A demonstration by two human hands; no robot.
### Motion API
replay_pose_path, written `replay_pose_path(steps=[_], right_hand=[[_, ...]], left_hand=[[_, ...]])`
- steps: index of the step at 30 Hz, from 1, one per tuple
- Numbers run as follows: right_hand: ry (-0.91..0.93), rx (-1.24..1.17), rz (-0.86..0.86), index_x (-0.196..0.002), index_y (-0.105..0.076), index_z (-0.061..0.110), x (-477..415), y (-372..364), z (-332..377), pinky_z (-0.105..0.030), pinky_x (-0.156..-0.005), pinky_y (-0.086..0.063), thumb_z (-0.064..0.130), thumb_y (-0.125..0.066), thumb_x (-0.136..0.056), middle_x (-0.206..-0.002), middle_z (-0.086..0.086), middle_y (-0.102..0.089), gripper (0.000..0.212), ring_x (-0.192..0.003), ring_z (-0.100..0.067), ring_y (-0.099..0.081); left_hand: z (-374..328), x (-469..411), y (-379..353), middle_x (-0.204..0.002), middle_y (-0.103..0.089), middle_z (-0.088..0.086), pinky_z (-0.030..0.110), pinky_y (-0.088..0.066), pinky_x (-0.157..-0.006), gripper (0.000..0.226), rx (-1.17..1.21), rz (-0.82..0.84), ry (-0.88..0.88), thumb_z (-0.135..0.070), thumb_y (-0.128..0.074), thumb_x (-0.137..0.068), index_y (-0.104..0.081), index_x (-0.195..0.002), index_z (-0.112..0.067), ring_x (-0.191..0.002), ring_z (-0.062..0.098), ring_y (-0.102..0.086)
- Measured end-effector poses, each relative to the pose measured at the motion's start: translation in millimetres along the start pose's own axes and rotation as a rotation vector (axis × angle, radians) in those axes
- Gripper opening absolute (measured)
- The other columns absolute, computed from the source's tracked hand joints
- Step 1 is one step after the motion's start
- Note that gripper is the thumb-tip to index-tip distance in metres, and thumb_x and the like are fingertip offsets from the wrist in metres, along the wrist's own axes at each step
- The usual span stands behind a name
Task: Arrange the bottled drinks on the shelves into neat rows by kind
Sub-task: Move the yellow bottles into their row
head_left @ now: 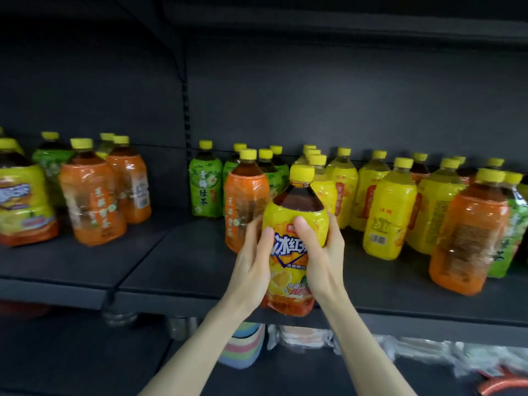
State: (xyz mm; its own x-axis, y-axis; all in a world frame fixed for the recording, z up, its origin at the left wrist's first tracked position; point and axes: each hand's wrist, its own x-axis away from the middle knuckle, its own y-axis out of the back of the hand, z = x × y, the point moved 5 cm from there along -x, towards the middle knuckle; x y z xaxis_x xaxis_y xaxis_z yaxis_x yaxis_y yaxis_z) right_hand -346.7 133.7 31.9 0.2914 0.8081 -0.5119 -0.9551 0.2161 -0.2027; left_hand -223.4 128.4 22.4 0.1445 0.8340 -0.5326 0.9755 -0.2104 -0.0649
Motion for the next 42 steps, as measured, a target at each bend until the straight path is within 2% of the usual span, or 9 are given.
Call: replay_pose_path(steps=[7,9,13,18,24,27,32,36,42], right_hand=[[-0.059,-0.12,0.152,-0.109,-0.056,0.023,42.6,-132.6,-7.3,-0.025,-0.07,-0.056,0.044,-0.072,-0.069,-0.094,0.003,-0.072,0.048,-0.089,-0.014,-0.071],[-0.076,-0.134,0.172,-0.109,-0.052,0.024,56.5,-174.1,-13.6,-0.024,-0.07,-0.055,0.051,-0.071,-0.065,-0.094,0.004,-0.07,0.055,-0.087,-0.011,-0.07],[-0.062,-0.125,0.153,-0.111,-0.05,0.017,75.0,-256.5,-21.0,-0.027,-0.07,-0.055,0.058,-0.067,-0.061,-0.091,0.003,-0.069,0.067,-0.085,-0.014,-0.07],[-0.04,-0.104,0.116,-0.108,-0.051,0.021,77.2,-329.6,-29.9,-0.024,-0.068,-0.055,0.05,-0.071,-0.069,-0.093,0.003,-0.069,0.053,-0.084,-0.011,-0.07],[-0.037,-0.049,0.074,-0.107,-0.049,0.025,59.6,-380.2,-54.5,-0.025,-0.067,-0.057,0.046,-0.07,-0.069,-0.093,0.003,-0.07,0.048,-0.083,-0.011,-0.071],[-0.024,-0.04,0.068,-0.107,-0.049,0.025,49.2,-395.7,-70.7,-0.026,-0.066,-0.056,0.045,-0.072,-0.069,-0.094,0.003,-0.07,0.049,-0.084,-0.012,-0.072],[-0.007,-0.015,0.028,-0.115,-0.048,0.02,34.6,-408.8,-85.5,-0.022,-0.065,-0.055,0.046,-0.074,-0.068,-0.092,0.006,-0.069,0.06,-0.085,-0.01,-0.071],[0.004,0.003,-0.007,-0.113,-0.049,0.024,28.0,-411.8,-91.6,-0.026,-0.067,-0.056,0.055,-0.072,-0.06,-0.094,0.005,-0.07,0.065,-0.087,-0.014,-0.071],[0.026,0.032,-0.05,-0.11,-0.051,0.027,32.9,-420.1,-89.2,-0.027,-0.068,-0.056,0.055,-0.071,-0.06,-0.095,0.002,-0.07,0.061,-0.088,-0.015,-0.071]], left_hand=[[-18.9,44.3,127.4,-0.13,-0.054,-0.018,0.015,-0.048,-0.085,0.049,-0.045,-0.089,-0.038,-0.05,-0.032,-0.089,-0.033,-0.136,-0.036,-0.116,-0.002,-0.054],[-26.1,55.0,168.9,-0.131,-0.052,-0.019,0.013,-0.046,-0.086,0.049,-0.085,-0.119,-0.065,-0.047,-0.031,-0.091,-0.031,-0.138,-0.034,-0.117,-0.003,-0.053],[-38.1,60.1,252.9,-0.131,-0.049,-0.019,0.009,-0.043,-0.087,0.049,-0.115,-0.133,-0.061,-0.039,-0.027,-0.095,-0.027,-0.142,-0.027,-0.116,-0.009,-0.051],[-47.8,48.5,335.1,-0.13,-0.054,-0.015,0.014,-0.046,-0.091,0.047,-0.227,-0.097,-0.018,-0.046,-0.031,-0.091,-0.036,-0.136,-0.034,-0.116,-0.006,-0.053],[-28.2,23.6,440.4,-0.123,-0.044,-0.004,0.031,-0.04,-0.102,0.042,-0.515,-0.439,-0.051,-0.04,-0.05,-0.091,-0.047,-0.127,-0.018,-0.116,0.008,-0.047],[-6.8,4.5,480.4,-0.134,-0.033,0.005,0.036,-0.035,-0.104,0.061,-0.6,-0.542,-0.004,-0.036,-0.064,-0.086,-0.036,-0.135,-0.013,-0.126,0.02,-0.037],[17.9,-38.9,516.0,-0.152,-0.017,0.004,0.051,-0.029,-0.111,0.106,-0.582,-0.514,0.156,-0.062,-0.064,-0.065,-0.014,-0.148,-0.019,-0.138,0.027,-0.026],[31.0,-60.8,530.0,-0.144,-0.039,0.0,0.048,-0.034,-0.109,0.108,-0.403,-0.468,0.174,-0.059,-0.073,-0.067,-0.011,-0.149,-0.025,-0.131,0.02,-0.04],[32.0,-64.5,529.8,-0.113,-0.057,-0.009,0.044,-0.047,-0.098,0.073,-0.318,-0.42,0.096,-0.042,-0.072,-0.078,-0.034,-0.136,-0.019,-0.11,0.012,-0.057]])
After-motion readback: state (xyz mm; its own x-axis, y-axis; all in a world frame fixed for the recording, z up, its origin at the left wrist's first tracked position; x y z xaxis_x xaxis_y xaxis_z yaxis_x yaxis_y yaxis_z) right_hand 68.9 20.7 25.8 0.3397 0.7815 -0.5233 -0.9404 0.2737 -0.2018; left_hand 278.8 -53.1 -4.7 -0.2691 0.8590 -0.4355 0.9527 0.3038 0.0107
